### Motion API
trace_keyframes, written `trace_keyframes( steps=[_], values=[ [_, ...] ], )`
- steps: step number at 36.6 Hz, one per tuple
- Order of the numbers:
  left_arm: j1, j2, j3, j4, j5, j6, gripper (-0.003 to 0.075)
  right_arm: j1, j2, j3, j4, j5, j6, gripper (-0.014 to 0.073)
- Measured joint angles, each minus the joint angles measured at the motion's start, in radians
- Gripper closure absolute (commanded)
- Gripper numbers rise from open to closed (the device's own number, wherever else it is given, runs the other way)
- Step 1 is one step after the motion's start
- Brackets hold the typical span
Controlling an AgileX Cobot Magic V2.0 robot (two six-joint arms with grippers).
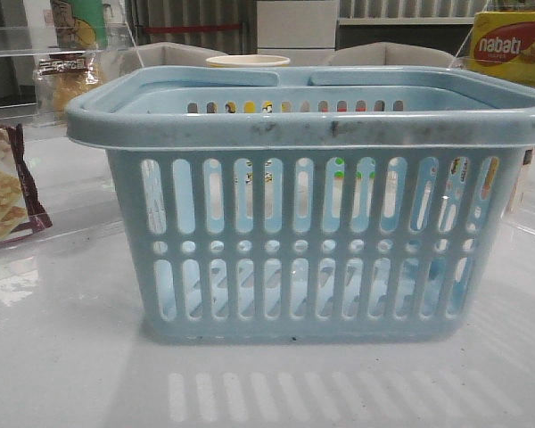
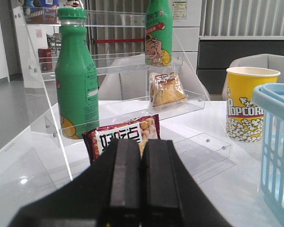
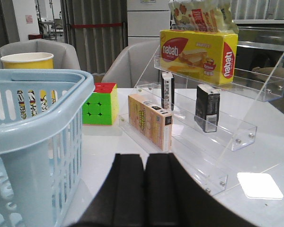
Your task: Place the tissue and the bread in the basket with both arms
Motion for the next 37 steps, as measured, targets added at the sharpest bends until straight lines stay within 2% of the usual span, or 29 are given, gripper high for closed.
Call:
trace_keyframes(
  steps=[27,34,37],
  values=[
    [0.000,0.000,0.000,0.000,0.000,0.000,0.0629,0.000,0.000,0.000,0.000,0.000,0.000,0.0537],
    [0.000,0.000,-0.002,0.000,-0.042,0.000,0.0629,0.000,0.000,0.000,0.005,-0.039,0.000,0.0537],
    [0.000,0.000,-0.031,0.000,-0.043,0.000,0.0629,0.000,0.000,-0.064,0.005,0.007,0.000,0.0537]
  ],
)
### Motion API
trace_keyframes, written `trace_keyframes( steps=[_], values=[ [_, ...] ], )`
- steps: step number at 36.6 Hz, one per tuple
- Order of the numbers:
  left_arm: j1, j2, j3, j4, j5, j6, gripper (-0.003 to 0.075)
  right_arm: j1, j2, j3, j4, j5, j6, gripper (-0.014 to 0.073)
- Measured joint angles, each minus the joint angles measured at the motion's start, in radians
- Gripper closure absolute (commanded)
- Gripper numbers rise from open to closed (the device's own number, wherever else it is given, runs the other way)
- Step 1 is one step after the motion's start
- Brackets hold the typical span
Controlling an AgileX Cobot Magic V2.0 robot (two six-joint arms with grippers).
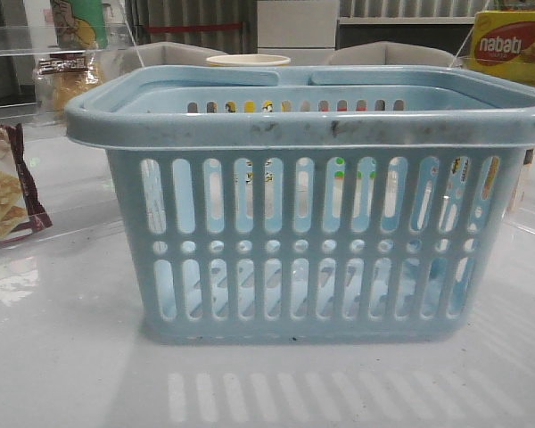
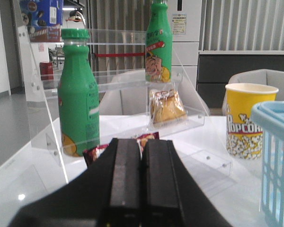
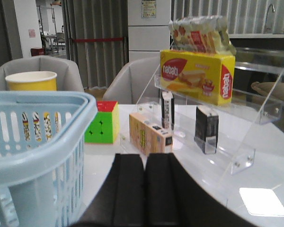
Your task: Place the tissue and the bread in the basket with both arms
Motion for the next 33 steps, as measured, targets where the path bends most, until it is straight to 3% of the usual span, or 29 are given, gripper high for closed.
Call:
trace_keyframes(
  steps=[8,17,27,33],
  values=[
    [0.000,0.015,-0.284,0.000,0.140,0.000,0.0629,0.000,0.030,-0.318,0.000,0.231,0.000,0.0537],
    [0.000,0.235,-0.550,0.000,0.408,0.000,0.0629,0.000,0.245,-0.587,-0.005,0.519,0.000,0.0537],
    [0.000,0.448,-0.582,0.000,0.689,0.000,0.0629,0.000,0.439,-0.600,-0.005,0.733,0.000,0.0537],
    [0.000,0.538,-0.582,-0.009,0.716,0.000,0.0629,0.000,0.497,-0.568,-0.005,0.760,0.000,0.0537]
  ],
)
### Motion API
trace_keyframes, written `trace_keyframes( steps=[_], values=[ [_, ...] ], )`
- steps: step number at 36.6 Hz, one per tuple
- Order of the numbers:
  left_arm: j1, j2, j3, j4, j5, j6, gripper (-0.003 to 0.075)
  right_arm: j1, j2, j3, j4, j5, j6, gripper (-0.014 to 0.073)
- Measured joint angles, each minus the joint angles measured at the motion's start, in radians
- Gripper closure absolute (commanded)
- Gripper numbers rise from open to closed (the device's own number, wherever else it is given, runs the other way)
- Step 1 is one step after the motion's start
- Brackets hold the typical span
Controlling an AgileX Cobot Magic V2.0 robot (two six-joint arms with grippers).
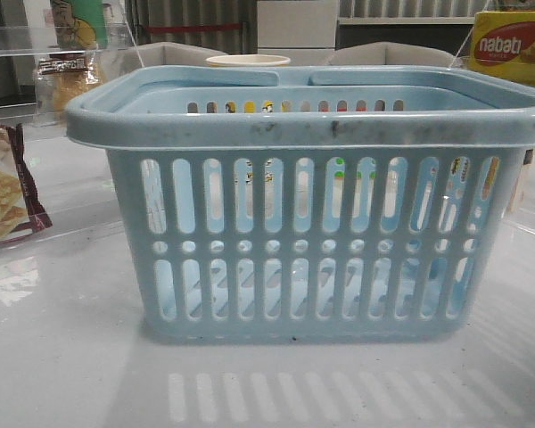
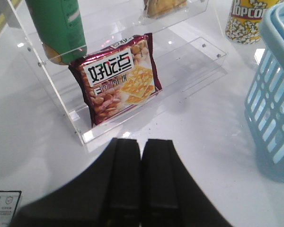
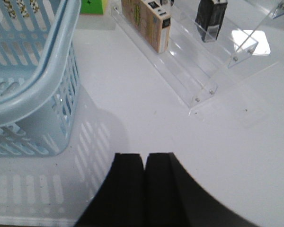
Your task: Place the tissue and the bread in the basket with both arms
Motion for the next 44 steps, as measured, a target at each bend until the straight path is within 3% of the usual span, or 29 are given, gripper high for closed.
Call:
trace_keyframes(
  steps=[4,6,11,14,16,23,31,44],
  values=[
    [0.000,0.042,0.000,-0.005,0.002,0.000,0.0620,0.000,0.017,0.019,0.000,0.019,0.000,0.0531],
    [0.000,0.056,0.000,-0.006,0.002,0.000,0.0568,0.000,0.019,0.026,0.000,0.029,0.000,0.0491],
    [0.000,0.075,0.000,-0.008,0.002,0.000,0.0323,0.000,0.021,0.026,0.000,0.054,0.000,0.0210],
    [0.000,0.078,0.000,-0.008,0.002,0.015,0.0211,0.000,0.021,0.026,0.000,0.056,0.000,0.0069],
    [-0.002,0.078,0.000,-0.013,0.002,0.022,0.0178,0.000,0.021,0.026,0.000,0.056,0.000,0.0014],
    [-0.065,0.078,0.000,-0.025,0.002,0.046,0.0172,0.000,0.021,0.026,-0.009,0.054,0.000,0.0001],
    [-0.215,0.078,0.000,-0.029,0.000,0.051,0.0172,-0.001,0.055,0.026,-0.021,0.024,0.003,0.0001],
    [-0.355,0.078,0.000,-0.030,0.000,0.051,0.0172,-0.101,0.324,-0.096,-0.129,-0.030,0.100,0.0001]
  ],
)
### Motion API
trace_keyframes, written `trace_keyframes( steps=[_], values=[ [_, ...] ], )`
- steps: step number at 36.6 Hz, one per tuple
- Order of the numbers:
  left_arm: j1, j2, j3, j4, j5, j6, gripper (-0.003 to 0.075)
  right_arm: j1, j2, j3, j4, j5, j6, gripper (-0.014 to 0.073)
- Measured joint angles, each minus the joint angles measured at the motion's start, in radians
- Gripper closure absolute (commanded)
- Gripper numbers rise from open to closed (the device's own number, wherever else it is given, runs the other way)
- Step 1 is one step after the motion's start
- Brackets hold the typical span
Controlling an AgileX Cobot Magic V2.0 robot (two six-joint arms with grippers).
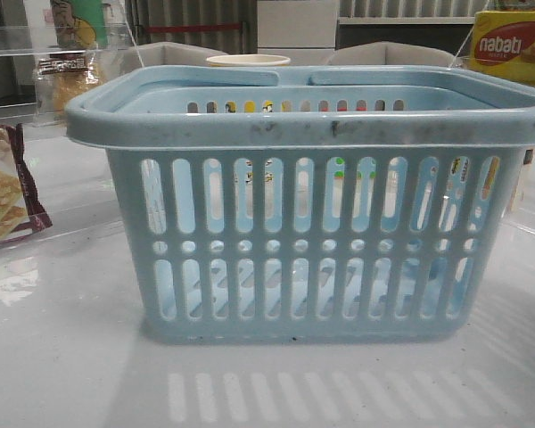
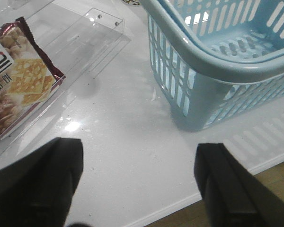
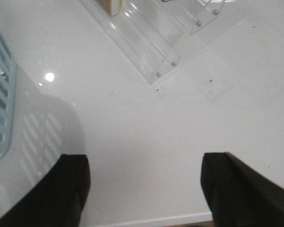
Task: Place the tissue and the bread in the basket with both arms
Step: 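Grasp the black-and-white tissue pack from the shelf with the right gripper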
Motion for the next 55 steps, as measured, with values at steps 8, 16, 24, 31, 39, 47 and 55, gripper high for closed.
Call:
trace_keyframes(
  steps=[8,16,24,31,39,47,55],
  values=[
    [-0.002,0.000,0.000,0.000,0.000,0.000,0.0172,-0.072,0.240,-0.180,-0.002,-0.012,0.004,0.0001],
    [-0.002,0.000,0.000,0.000,0.000,0.000,0.0172,-0.087,0.477,-0.373,-0.004,-0.012,-0.001,0.0002],
    [-0.002,0.000,0.000,0.000,0.000,0.000,0.0172,-0.087,0.691,-0.549,-0.004,-0.010,-0.036,0.0002],
    [-0.002,0.000,0.000,0.000,0.000,0.000,0.0172,-0.087,0.847,-0.669,-0.004,-0.007,-0.057,0.0002],
    [-0.002,0.000,0.000,0.000,0.000,0.000,0.0172,-0.087,0.983,-0.756,-0.004,-0.049,-0.071,0.0002],
    [-0.002,0.000,0.000,0.000,0.000,0.000,0.0172,-0.087,1.043,-0.764,-0.006,-0.139,-0.071,0.0096],
    [-0.002,0.000,0.000,0.000,0.000,0.000,0.0172,-0.087,1.060,-0.764,-0.010,-0.162,-0.073,0.0417]
  ],
)
